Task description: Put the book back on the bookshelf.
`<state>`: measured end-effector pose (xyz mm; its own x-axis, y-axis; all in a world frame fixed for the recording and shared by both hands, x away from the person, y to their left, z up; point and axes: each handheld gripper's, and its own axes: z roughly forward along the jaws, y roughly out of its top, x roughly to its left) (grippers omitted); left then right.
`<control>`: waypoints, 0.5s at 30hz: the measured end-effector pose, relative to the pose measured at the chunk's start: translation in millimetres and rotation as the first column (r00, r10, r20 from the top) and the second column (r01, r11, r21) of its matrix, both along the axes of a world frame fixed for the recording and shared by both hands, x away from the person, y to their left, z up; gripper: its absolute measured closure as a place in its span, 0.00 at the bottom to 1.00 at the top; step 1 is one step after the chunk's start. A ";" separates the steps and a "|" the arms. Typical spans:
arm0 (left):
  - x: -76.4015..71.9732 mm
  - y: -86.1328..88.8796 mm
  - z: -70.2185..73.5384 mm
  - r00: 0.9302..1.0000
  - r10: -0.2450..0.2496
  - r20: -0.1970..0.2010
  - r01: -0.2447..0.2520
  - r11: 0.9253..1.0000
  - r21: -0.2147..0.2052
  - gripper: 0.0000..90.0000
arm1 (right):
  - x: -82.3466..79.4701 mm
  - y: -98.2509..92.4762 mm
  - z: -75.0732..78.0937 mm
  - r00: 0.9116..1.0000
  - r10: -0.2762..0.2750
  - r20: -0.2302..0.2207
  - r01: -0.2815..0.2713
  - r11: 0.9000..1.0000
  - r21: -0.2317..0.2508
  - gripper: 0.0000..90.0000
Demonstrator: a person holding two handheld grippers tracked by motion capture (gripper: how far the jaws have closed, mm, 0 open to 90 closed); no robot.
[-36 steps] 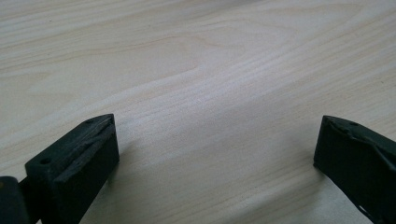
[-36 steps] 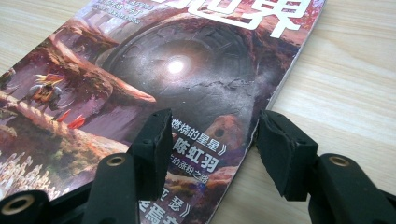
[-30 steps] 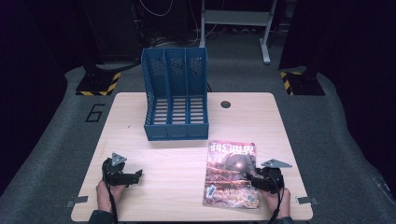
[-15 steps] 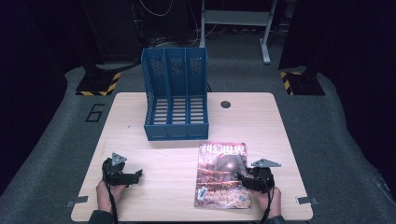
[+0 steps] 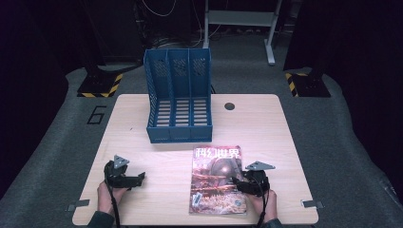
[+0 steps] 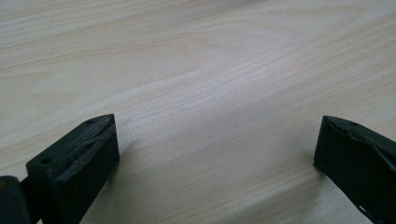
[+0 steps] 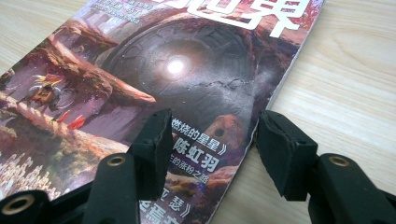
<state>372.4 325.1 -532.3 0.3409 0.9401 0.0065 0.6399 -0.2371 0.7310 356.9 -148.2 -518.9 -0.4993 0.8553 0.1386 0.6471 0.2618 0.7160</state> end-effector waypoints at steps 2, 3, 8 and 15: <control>-0.6 -0.7 1.4 1.000 0.003 -0.019 -0.003 1.000 -0.001 0.00 | 0.2 2.1 -0.1 1.000 -0.002 0.000 0.002 1.000 0.003 0.51; -1.5 -3.7 1.1 1.000 0.015 -0.011 -0.015 1.000 -0.014 0.00 | 0.3 6.0 0.3 1.000 0.003 -0.006 -0.003 1.000 0.000 0.51; -3.8 -14.7 5.8 1.000 -0.005 -0.011 0.005 0.999 -0.050 0.00 | 1.3 13.1 0.5 1.000 0.011 -0.006 -0.011 1.000 0.000 0.51; -4.0 -56.0 15.0 0.991 -0.133 0.006 0.133 0.990 -0.051 0.00 | 8.9 13.3 4.5 0.997 0.065 -0.043 -0.066 0.998 -0.018 0.38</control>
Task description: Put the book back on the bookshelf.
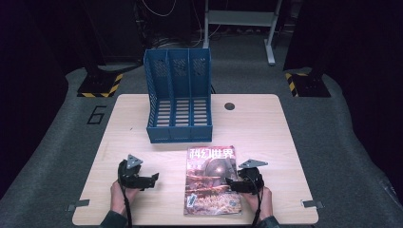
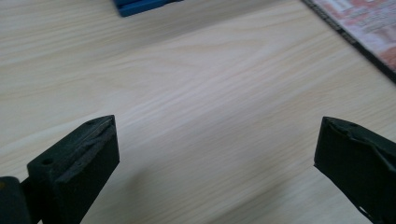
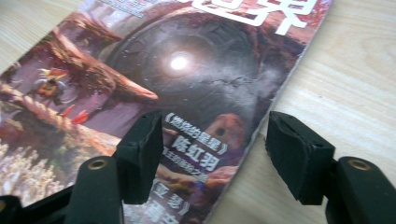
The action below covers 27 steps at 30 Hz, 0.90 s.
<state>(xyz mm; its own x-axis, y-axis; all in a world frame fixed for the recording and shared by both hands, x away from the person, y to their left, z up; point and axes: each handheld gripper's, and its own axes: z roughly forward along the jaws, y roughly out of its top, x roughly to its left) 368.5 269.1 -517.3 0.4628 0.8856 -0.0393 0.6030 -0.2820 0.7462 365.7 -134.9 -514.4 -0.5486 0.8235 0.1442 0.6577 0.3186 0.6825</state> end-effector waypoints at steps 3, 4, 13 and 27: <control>1.0 -10.9 -1.6 1.000 -0.028 -0.006 0.028 1.000 0.007 0.00 | 3.4 -2.1 2.7 1.000 0.013 0.002 -0.013 1.000 -0.006 0.37; 1.3 -16.1 -2.7 0.999 -0.040 -0.008 0.040 0.999 0.008 0.00 | 7.0 -3.0 6.2 1.000 0.024 -0.009 -0.024 1.000 -0.018 0.36; 6.2 -51.7 -7.3 0.991 -0.131 -0.024 0.132 0.989 0.063 0.00 | 26.1 -2.1 12.6 0.995 0.053 -0.084 -0.058 0.997 -0.055 0.34; 8.7 -73.0 -13.2 0.988 -0.154 -0.012 0.154 0.985 0.081 0.00 | 45.7 8.2 15.4 0.981 0.058 -0.184 -0.078 0.992 -0.099 0.39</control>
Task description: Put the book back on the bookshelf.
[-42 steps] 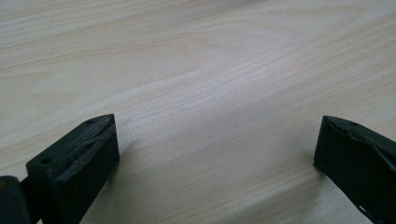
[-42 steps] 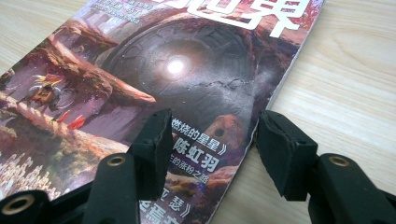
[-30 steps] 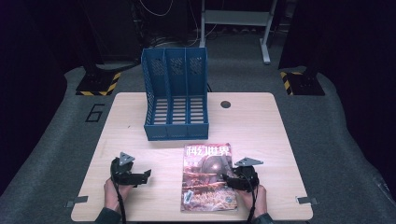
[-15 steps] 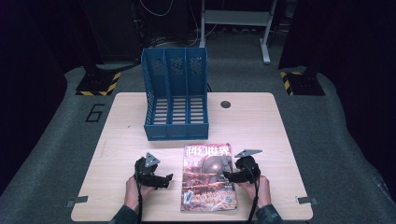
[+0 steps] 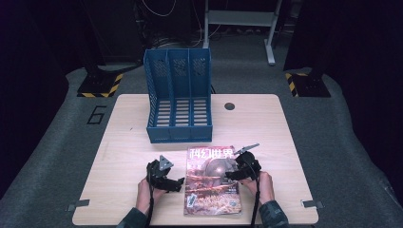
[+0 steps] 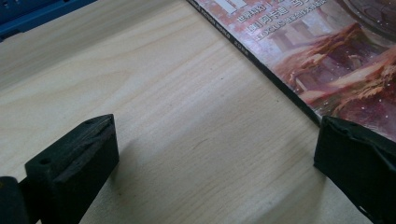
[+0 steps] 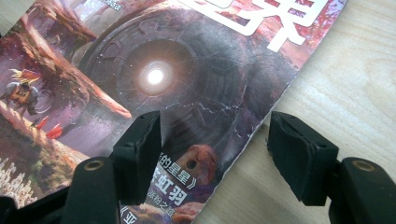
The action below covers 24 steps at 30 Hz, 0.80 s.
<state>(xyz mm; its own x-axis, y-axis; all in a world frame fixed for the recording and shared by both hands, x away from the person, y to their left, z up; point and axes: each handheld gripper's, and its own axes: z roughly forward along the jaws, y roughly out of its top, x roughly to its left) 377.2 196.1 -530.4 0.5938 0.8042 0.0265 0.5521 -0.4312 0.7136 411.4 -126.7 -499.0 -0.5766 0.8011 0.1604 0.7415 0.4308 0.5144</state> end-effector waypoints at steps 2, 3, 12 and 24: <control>-0.2 -1.8 0.6 1.000 -0.005 -0.010 0.005 1.000 0.001 0.00 | 1.3 0.3 -0.1 1.000 -0.004 -0.006 0.004 1.000 0.002 0.40; 0.1 -2.4 0.6 1.000 -0.014 -0.007 0.014 1.000 0.006 0.00 | 2.7 -2.0 0.7 1.000 0.018 -0.014 -0.018 1.000 -0.002 0.40; 0.9 -6.6 0.5 1.000 -0.028 -0.004 0.028 1.000 0.004 0.00 | 7.6 -2.3 1.6 0.999 0.021 -0.038 -0.021 1.000 0.002 0.42; 1.2 -6.5 0.4 0.999 -0.033 -0.003 0.033 0.999 0.004 0.00 | 7.1 -18.4 2.8 0.997 0.042 -0.068 -0.029 0.983 0.183 0.44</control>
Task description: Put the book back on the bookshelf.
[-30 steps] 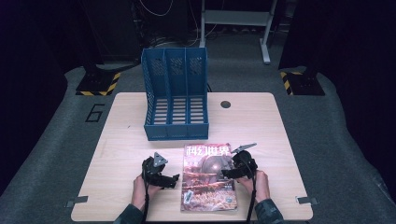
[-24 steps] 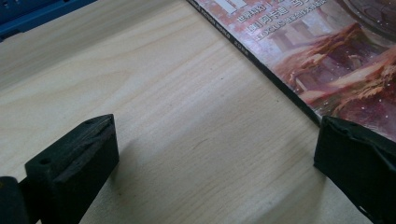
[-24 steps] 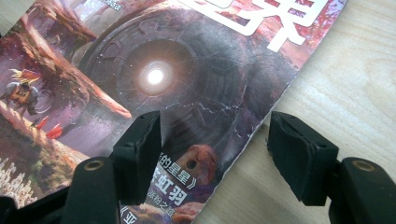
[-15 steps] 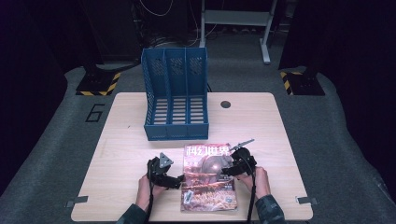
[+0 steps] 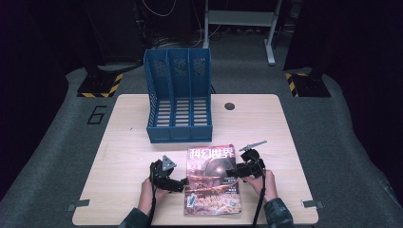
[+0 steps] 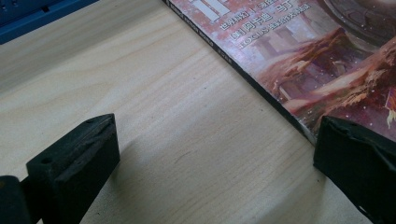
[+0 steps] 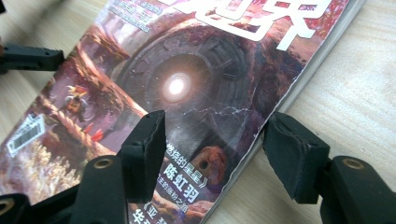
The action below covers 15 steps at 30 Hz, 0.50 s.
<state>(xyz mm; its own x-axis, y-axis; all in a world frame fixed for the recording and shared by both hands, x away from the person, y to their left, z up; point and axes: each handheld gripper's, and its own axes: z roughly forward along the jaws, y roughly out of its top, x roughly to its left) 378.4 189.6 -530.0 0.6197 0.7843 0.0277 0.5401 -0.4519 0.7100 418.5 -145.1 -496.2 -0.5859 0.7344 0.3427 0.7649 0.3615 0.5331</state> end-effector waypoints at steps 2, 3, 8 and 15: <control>0.0 0.0 0.0 1.000 0.000 0.000 0.000 1.000 0.001 0.00 | -0.1 -1.0 0.2 1.000 0.002 -0.003 -0.002 1.000 -0.007 0.44; 0.0 0.0 0.0 1.000 0.000 0.000 0.000 1.000 0.000 0.00 | -0.1 -1.0 0.2 1.000 0.002 -0.003 -0.002 1.000 -0.007 0.44; 0.0 0.0 0.0 1.000 0.000 0.000 0.000 1.000 0.000 0.00 | -3.0 2.4 -1.7 1.000 -0.006 -0.005 0.006 0.998 -0.056 0.45; 0.0 0.0 0.0 1.000 0.000 0.000 0.000 1.000 0.000 0.00 | -6.2 10.1 -0.8 1.000 -0.017 -0.002 0.017 0.991 -0.135 0.46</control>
<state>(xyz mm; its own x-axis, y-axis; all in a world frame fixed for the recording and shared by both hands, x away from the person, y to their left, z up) 378.4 189.6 -530.0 0.6195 0.7845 0.0281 0.5400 -0.4518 0.7101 412.2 -134.9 -497.0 -0.5717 0.7840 0.2417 0.7734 0.4168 0.4776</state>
